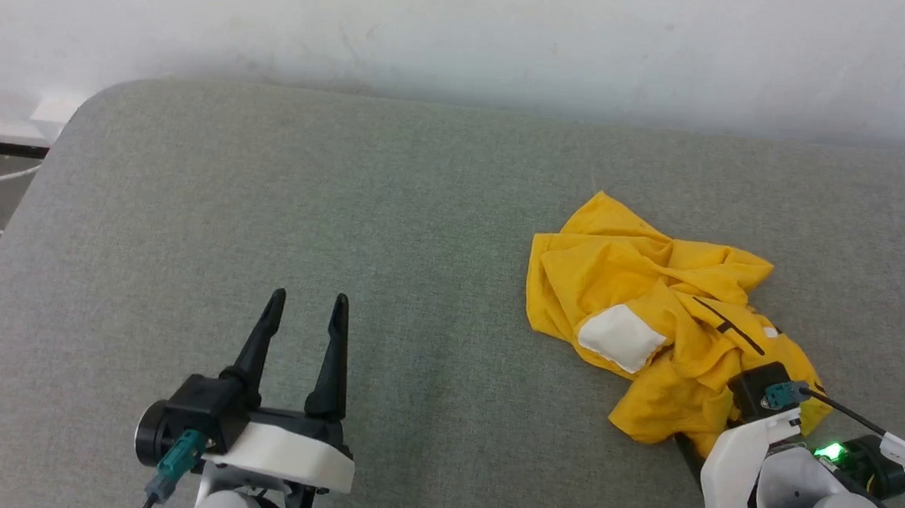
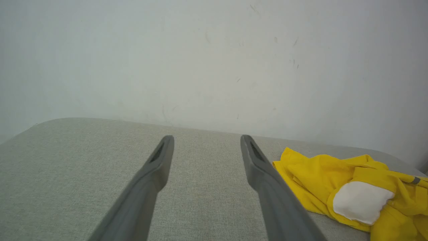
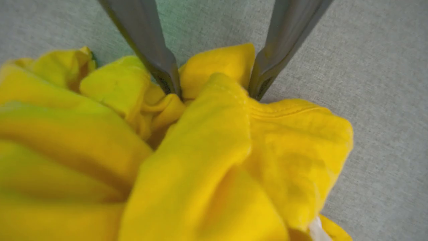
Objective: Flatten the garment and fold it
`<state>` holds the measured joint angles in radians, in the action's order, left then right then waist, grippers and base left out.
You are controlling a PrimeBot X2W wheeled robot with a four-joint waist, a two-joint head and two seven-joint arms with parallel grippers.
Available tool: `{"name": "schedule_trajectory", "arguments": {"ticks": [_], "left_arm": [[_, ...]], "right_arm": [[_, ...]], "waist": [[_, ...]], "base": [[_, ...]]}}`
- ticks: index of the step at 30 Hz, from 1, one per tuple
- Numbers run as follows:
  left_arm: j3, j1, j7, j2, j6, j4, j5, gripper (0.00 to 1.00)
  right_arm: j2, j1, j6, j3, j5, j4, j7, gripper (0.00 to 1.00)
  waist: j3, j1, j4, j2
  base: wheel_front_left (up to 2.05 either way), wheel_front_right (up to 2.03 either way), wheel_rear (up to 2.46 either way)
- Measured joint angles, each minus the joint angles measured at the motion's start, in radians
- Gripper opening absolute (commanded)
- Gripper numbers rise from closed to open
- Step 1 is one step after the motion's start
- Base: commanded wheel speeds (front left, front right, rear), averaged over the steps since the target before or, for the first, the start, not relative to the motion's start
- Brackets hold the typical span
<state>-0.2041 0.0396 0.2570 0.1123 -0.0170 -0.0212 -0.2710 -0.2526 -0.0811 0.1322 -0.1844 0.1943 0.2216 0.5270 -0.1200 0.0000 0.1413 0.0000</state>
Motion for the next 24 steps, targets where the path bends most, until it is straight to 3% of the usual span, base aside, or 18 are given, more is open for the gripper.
{"name": "schedule_trajectory", "arguments": {"ticks": [1, 2, 8, 13, 17, 18, 19, 24], "left_arm": [[0.006, 0.0, 0.0, -0.003, 0.002, -0.003, 0.001, 1.0], [0.012, 0.0, 0.0, -0.006, 0.007, -0.007, 0.001, 1.0], [0.036, -0.007, 0.0, -0.021, 0.027, -0.028, 0.011, 1.0], [0.037, -0.023, 0.0, -0.027, 0.053, -0.059, 0.018, 1.0], [0.033, -0.023, 0.0, -0.039, 0.06, -0.073, 0.018, 1.0], [0.03, -0.022, 0.0, -0.04, 0.062, -0.077, 0.018, 1.0], [0.025, -0.022, 0.0, -0.041, 0.067, -0.083, 0.018, 1.0], [-0.009, -0.016, 0.0, -0.047, 0.079, -0.12, 0.016, 1.0]], "right_arm": [[-0.001, -0.002, 0.0, -0.002, 0.0, 0.004, 0.0, 0.22], [-0.001, -0.002, 0.0, -0.002, 0.0, 0.005, -0.001, 0.0], [-0.025, 0.023, 0.001, 0.018, 0.022, -0.014, 0.001, 0.0], [-0.082, 0.151, 0.001, 0.133, 0.016, -0.091, 0.051, 0.0], [-0.083, 0.247, 0.0, 0.195, 0.009, -0.158, 0.08, 0.0], [-0.073, 0.257, 0.0, 0.196, 0.009, -0.174, 0.079, 0.86], [-0.061, 0.26, 0.0, 0.199, 0.009, -0.185, 0.074, 1.0], [-0.012, 0.248, 0.0, 0.188, 0.045, -0.264, 0.008, 1.0]], "waist": [[-0.003, 0.0, 0.002, 0.0], [-0.004, 0.0, 0.0, 0.0], [0.004, 0.0001, -0.034, 0.0], [0.039, 0.0, -0.083, 0.0], [0.071, -0.0001, -0.12, 0.0], [0.077, 0.0, -0.129, 0.0], [0.082, 0.0, -0.137, 0.0], [0.097, 0.0, -0.166, 0.0]], "base": [[0.0, 0.0, 0.0], [0.0, 0.0, 0.0], [0.0, 0.0, 0.0], [0.0, 0.0, 0.0], [0.0, 0.0, 0.0], [0.0, 0.0, 0.0], [0.0, 0.0, 0.0], [0.0, 0.0, 0.0]]}}
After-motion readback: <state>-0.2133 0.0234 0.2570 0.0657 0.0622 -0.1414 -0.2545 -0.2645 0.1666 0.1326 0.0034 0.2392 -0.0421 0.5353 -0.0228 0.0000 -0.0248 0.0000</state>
